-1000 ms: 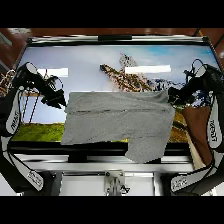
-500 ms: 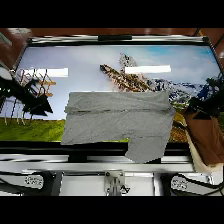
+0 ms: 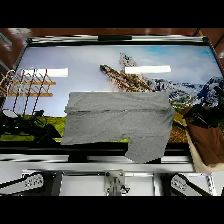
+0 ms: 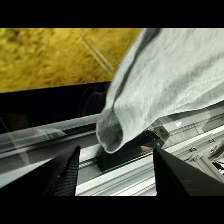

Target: Fold the shirts.

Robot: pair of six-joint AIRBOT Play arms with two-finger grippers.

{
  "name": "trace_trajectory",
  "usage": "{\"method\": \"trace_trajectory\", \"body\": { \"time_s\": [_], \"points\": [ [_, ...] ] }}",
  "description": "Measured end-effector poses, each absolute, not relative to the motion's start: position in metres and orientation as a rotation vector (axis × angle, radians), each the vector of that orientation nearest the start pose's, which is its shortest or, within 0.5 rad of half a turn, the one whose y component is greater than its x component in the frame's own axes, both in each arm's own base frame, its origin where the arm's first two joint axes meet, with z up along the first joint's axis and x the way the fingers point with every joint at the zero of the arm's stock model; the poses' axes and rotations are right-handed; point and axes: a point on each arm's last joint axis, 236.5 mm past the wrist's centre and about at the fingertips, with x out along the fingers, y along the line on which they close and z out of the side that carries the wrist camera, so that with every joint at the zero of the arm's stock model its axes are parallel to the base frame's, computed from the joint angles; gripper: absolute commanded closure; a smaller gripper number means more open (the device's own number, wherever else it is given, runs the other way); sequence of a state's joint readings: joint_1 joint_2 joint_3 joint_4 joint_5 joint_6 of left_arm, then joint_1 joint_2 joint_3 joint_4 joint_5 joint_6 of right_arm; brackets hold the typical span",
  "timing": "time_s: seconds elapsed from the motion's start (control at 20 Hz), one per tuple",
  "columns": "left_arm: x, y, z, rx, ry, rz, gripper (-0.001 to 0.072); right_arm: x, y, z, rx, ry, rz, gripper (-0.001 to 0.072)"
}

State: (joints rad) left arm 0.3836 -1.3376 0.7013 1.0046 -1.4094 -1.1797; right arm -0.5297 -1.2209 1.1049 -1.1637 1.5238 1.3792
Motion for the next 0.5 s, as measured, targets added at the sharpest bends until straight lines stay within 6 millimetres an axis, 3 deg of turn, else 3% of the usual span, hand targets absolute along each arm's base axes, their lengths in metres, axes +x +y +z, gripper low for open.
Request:
{"method": "trace_trajectory", "body": {
  "time_s": [0.35,0.45,0.5],
  "points": [
    [0.214,-0.064,-0.102,-0.734,1.736,-0.425,0.0183,0.294,-0.061,0.021,0.616,1.436,0.031,0.0163],
    [0.219,-0.068,-0.105,-0.736,1.716,-0.43,0.0361,0.294,-0.061,0.021,0.621,1.435,0.03,0.0162],
    [0.223,-0.069,-0.108,-0.728,1.699,-0.424,0.0517,0.294,-0.061,0.021,0.624,1.436,0.027,0.0163]
  ]
}}
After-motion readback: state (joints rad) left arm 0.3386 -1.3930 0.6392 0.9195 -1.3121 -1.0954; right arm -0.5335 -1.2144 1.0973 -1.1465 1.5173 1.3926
